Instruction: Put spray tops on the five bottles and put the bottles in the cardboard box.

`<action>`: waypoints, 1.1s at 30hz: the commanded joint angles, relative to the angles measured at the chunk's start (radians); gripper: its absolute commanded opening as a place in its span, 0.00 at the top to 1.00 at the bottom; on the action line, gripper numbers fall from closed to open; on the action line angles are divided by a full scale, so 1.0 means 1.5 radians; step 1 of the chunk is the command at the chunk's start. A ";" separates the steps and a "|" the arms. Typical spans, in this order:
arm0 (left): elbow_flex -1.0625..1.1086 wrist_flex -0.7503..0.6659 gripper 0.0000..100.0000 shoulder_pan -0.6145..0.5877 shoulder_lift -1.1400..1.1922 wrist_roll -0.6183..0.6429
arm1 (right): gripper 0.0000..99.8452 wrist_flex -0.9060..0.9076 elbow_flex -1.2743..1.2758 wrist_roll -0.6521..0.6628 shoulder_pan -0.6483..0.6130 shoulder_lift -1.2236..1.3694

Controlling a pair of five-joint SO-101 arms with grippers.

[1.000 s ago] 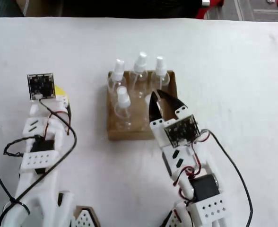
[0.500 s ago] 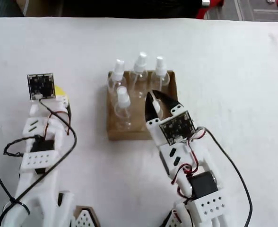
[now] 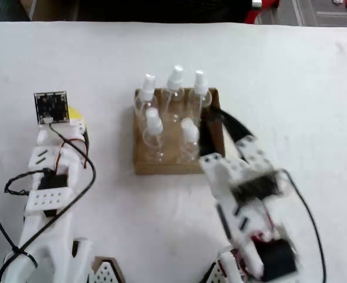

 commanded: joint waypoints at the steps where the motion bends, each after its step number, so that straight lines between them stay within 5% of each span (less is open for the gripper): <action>1: -0.006 -0.013 0.98 0.003 -0.008 -0.007 | 0.98 0.069 -0.092 -0.001 0.043 -0.044; 9: -0.066 0.023 0.98 -0.067 -0.014 -0.003 | 0.98 0.182 -0.206 -0.001 0.119 -0.120; 20: -0.484 0.564 0.97 -0.066 -0.364 -0.041 | 0.98 0.386 -0.473 -0.005 0.150 -0.116; 26: -0.574 0.673 0.98 0.001 -0.577 -0.205 | 0.98 0.463 -0.510 -0.007 0.150 -0.116; 33: -0.587 0.810 0.98 0.026 -0.772 -0.213 | 0.98 0.561 -0.565 -0.008 0.148 -0.117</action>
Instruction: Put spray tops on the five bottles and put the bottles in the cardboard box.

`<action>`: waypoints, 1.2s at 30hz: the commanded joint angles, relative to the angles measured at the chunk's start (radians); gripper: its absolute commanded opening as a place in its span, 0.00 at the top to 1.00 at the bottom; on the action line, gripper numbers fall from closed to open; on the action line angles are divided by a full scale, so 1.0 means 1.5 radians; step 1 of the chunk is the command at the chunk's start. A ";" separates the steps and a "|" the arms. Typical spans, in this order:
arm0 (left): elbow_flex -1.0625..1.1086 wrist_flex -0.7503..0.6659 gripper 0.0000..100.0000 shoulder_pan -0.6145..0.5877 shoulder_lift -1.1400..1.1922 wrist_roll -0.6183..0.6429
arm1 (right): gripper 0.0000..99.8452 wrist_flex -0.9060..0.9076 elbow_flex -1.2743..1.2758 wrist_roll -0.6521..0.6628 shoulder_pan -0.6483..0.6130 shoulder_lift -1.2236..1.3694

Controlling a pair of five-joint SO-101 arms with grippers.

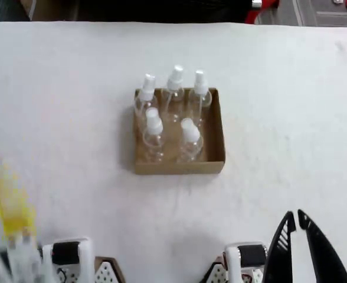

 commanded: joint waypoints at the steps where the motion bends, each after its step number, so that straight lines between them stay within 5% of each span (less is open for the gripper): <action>1: -0.033 0.074 0.98 0.013 -0.033 -0.006 | 0.98 0.054 -0.045 -0.010 0.004 -0.003; 8: -0.034 0.172 0.98 0.013 -0.020 -0.006 | 0.98 0.187 -0.168 -0.165 0.008 -0.003; 14: -0.012 0.173 0.98 0.013 -0.020 0.078 | 0.98 0.187 -0.143 -0.177 0.008 -0.003; 18: 0.126 0.138 0.97 0.013 -0.020 0.149 | 0.98 0.156 -0.026 -0.177 0.008 -0.003; 27: 0.496 0.034 0.97 0.013 -0.020 0.026 | 0.98 0.003 0.286 -0.176 0.007 -0.003; 36: 0.744 -0.074 0.97 0.013 -0.020 0.075 | 0.98 -0.188 0.671 -0.176 0.008 -0.003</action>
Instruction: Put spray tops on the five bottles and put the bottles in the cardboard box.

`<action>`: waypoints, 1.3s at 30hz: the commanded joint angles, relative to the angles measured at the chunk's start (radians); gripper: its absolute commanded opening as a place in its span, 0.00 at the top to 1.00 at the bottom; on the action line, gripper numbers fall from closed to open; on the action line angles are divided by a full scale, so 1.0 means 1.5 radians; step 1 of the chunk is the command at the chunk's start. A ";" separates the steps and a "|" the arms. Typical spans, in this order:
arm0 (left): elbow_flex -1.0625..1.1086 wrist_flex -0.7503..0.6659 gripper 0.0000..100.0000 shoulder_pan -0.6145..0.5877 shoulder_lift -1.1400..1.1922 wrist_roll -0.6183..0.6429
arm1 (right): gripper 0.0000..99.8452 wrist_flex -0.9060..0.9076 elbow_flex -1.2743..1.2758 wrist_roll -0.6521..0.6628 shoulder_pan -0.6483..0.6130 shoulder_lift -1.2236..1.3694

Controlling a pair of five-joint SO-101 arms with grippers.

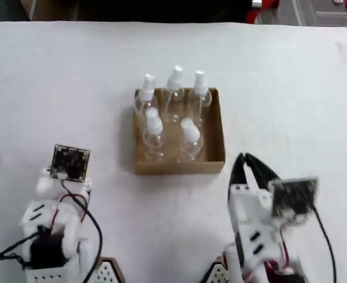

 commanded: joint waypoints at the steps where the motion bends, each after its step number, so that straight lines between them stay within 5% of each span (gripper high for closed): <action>1: 0.058 -0.056 0.97 0.007 -0.006 0.036 | 0.98 -0.099 0.144 -0.005 0.008 -0.003; 10: 0.133 -0.033 0.97 0.008 -0.005 0.051 | 0.98 -0.258 0.413 -0.005 0.005 0.004; 21: 0.133 0.132 0.98 0.005 -0.005 0.053 | 0.98 -0.101 0.411 -0.005 0.007 -0.001; 27: 0.133 0.124 0.98 0.004 -0.005 0.054 | 0.98 0.018 0.411 -0.005 0.007 -0.001; 39: 0.133 0.124 0.98 0.004 -0.005 0.054 | 0.98 0.013 0.411 -0.005 0.006 0.001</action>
